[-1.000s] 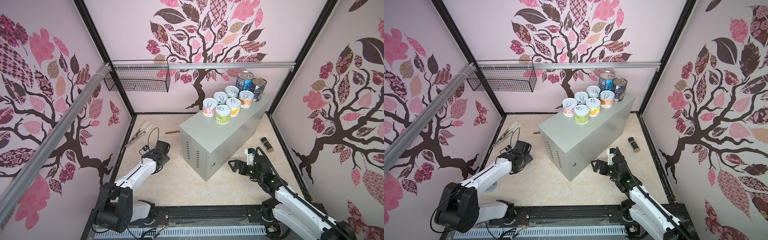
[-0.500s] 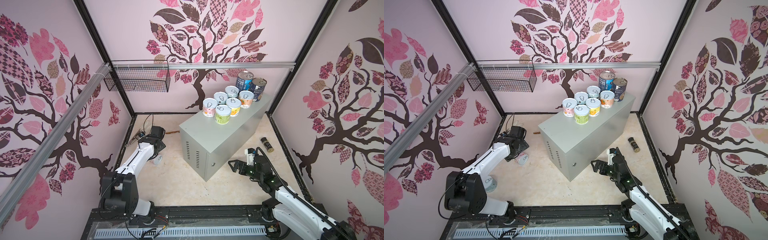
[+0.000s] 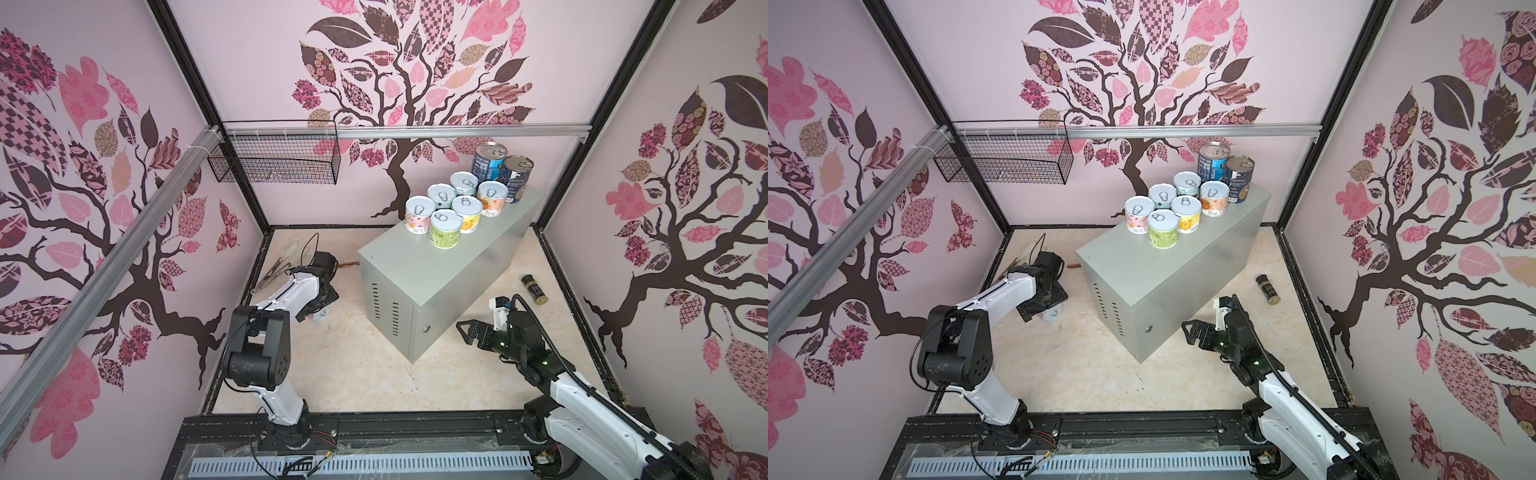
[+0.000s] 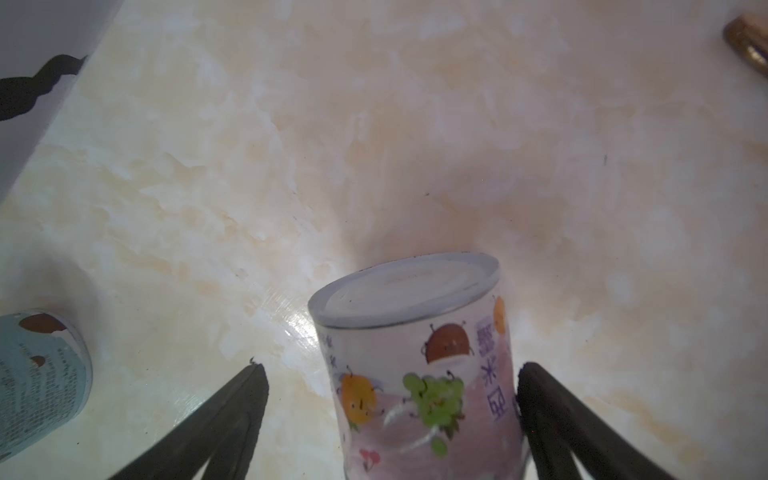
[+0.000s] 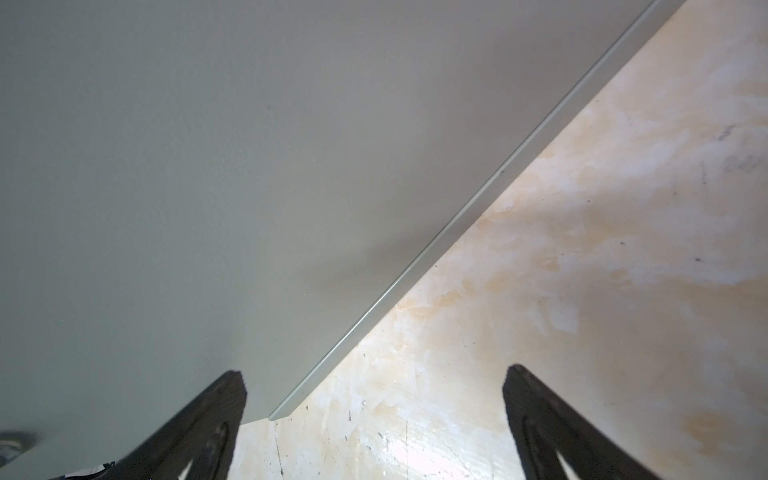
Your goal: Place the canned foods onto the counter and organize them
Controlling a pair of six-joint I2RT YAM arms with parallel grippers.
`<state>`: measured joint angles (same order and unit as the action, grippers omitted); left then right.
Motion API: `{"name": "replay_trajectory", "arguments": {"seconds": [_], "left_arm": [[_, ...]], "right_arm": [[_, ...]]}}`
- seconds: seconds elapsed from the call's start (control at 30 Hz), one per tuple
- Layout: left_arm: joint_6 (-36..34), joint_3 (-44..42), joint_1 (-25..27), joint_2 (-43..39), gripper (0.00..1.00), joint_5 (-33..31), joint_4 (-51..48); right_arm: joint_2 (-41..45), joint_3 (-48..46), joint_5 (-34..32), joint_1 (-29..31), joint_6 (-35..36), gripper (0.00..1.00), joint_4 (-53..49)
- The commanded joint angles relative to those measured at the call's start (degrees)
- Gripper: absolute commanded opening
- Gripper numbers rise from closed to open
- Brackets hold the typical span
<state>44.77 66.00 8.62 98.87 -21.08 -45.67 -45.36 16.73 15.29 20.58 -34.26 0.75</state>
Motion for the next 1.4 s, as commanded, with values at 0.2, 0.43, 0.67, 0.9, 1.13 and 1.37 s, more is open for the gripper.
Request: {"name": "replay_trajectory", "arguments": {"seconds": [0.2, 0.43, 0.67, 0.9, 1.13, 1.37], "left_arm": [[-1.12, 2.34, 0.14, 4.75, 0.92, 0.13, 0.6], [-2.75, 1.53, -0.05, 3.92, 0.74, 1.59, 1.9], [-2.87, 2.0, -1.02, 3.65, 0.47, 6.31, 2.06], [1.47, 4.37, -6.02, 2.07, 0.43, 21.05, 1.65], [7.76, 6.98, -13.74, 0.93, 0.43, 35.23, 3.61], [21.58, 4.56, -22.29, 2.18, 0.42, 50.16, 14.54]], "right_arm": [[0.36, -0.12, 0.14, 0.43, 0.93, 1.0, 0.39], [0.4, 0.06, -0.06, 0.43, 0.96, 1.0, 0.25], [0.96, 0.06, -0.62, 0.43, 1.22, 1.0, -0.4], [2.1, 0.34, -2.09, 0.43, 1.76, 1.0, -1.68], [3.07, 1.17, -4.02, 0.45, 2.9, 1.0, -3.7], [2.35, 1.81, -6.03, 0.43, 3.67, 1.0, -5.12]]}}
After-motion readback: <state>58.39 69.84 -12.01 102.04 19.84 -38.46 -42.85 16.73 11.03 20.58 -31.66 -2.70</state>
